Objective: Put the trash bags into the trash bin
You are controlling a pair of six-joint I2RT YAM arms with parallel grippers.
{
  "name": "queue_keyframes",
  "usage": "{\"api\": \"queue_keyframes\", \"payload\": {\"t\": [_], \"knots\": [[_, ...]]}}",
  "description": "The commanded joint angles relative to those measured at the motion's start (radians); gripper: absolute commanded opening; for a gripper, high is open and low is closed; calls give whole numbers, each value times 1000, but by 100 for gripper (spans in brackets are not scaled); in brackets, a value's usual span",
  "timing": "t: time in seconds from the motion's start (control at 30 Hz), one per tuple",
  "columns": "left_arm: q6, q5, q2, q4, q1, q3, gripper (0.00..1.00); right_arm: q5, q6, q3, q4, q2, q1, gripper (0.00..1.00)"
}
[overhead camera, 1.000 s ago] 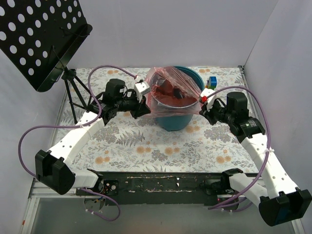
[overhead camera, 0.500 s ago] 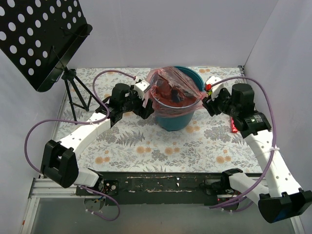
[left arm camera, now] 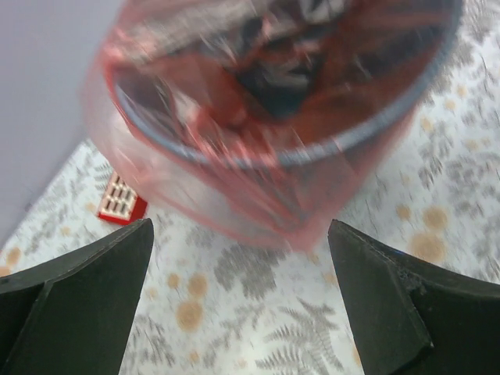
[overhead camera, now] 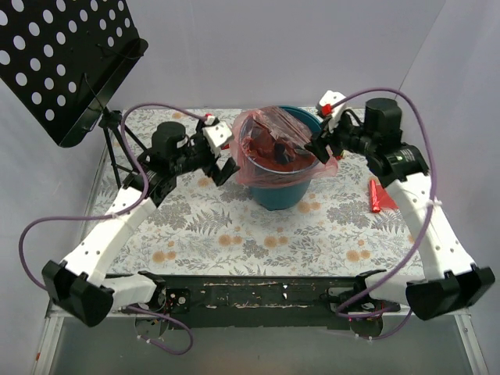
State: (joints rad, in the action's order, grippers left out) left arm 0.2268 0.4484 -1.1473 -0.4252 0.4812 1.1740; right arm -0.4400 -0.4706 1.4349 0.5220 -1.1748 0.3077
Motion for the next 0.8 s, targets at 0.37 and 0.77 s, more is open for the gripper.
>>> {"api": "queue_keyframes", "payload": {"t": [0.37,0.77], "knots": [[-110,55,-432,313,-1,346,95,383,-129,-31,-226,-166,149,76],[-8,-65,-684,666,10,484,92,532,-125,-7,-281,-235,110,23]]}}
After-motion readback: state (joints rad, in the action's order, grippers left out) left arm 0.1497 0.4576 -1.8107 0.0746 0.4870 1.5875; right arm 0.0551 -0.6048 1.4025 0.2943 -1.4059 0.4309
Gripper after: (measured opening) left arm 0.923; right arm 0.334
